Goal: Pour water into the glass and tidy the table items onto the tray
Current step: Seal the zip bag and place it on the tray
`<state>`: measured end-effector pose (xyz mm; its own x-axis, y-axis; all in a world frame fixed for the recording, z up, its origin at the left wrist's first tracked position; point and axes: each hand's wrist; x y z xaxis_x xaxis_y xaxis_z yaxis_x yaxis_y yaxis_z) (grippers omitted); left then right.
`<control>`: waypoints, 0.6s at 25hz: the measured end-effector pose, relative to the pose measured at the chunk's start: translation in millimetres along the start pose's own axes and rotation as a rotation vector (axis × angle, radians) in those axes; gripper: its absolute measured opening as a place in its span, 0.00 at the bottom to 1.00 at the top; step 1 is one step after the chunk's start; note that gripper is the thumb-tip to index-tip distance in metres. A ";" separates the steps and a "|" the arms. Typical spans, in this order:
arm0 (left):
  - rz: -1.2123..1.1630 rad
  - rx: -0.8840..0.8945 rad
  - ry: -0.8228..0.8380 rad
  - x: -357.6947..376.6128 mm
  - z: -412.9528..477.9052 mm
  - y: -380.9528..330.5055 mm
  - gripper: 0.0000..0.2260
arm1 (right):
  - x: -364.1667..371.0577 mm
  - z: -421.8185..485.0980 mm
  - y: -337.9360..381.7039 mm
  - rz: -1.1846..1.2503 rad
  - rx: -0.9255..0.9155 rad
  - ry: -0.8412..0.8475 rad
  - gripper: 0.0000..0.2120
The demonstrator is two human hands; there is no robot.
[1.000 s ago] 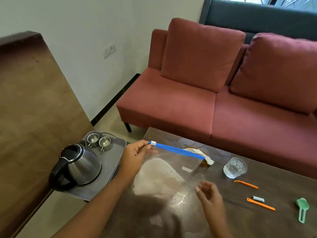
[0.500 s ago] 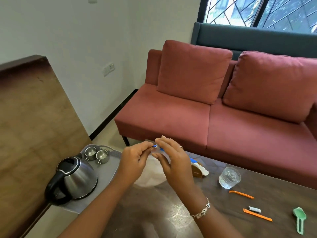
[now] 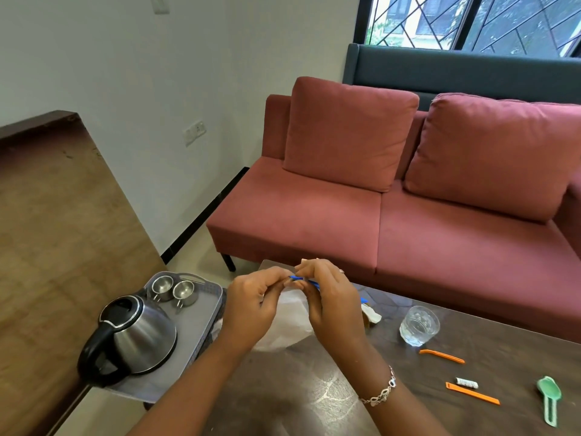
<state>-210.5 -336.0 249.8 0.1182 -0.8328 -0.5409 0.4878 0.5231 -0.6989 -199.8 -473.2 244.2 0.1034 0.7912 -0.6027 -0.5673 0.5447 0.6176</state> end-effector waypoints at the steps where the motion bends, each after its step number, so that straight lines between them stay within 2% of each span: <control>1: -0.025 -0.015 -0.029 -2.0 1.9 -1.5 0.09 | -2.7 -1.9 -5.4 0.004 0.021 0.001 0.10; 6: -0.141 -0.069 -0.128 -23.5 12.6 -2.3 0.05 | -22.2 -15.3 -38.2 -0.025 0.114 0.004 0.08; 12: -0.203 -0.049 -0.130 -41.4 17.6 -4.5 0.10 | -45.0 -23.0 -51.8 -0.071 0.167 -0.015 0.06; 15: -0.245 -0.084 -0.132 -41.2 18.4 -8.8 0.10 | -53.1 -25.3 -51.8 0.005 0.166 -0.025 0.08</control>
<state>-203.8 -309.5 286.8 0.1203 -0.9496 -0.2896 0.4428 0.3124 -0.8404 -196.6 -550.4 231.5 0.1219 0.7997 -0.5879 -0.4258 0.5772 0.6968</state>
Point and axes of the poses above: each hand's wrist, its own z-axis towards the middle knuckle, its own x-axis out of the palm, y = z × x, and after that the axes turned 10 degrees about y, right-handed
